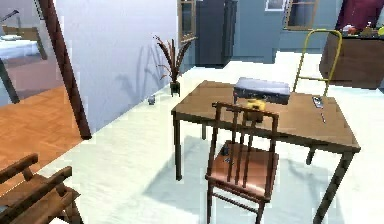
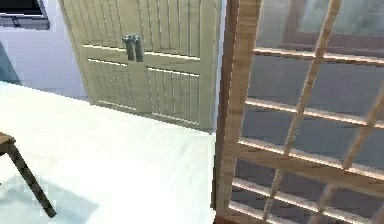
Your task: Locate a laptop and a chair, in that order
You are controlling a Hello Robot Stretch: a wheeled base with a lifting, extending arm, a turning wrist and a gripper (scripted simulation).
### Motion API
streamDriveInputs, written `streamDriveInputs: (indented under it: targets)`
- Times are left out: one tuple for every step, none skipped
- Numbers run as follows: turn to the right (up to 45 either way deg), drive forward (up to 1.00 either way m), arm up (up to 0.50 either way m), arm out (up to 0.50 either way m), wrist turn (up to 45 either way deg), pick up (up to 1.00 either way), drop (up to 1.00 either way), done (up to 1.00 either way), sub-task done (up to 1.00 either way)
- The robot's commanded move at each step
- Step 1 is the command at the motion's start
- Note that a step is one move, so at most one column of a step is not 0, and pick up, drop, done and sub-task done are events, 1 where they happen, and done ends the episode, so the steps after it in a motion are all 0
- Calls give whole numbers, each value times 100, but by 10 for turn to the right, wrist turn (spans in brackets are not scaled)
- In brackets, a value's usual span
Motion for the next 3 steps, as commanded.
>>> streamDriveInputs:
  targets:
    - [0,20,0,0,0,0,0,0,0]
    - [210,0,0,0,0,0,0,0,0]
    - [0,0,0,0,0,0,0,100,0]
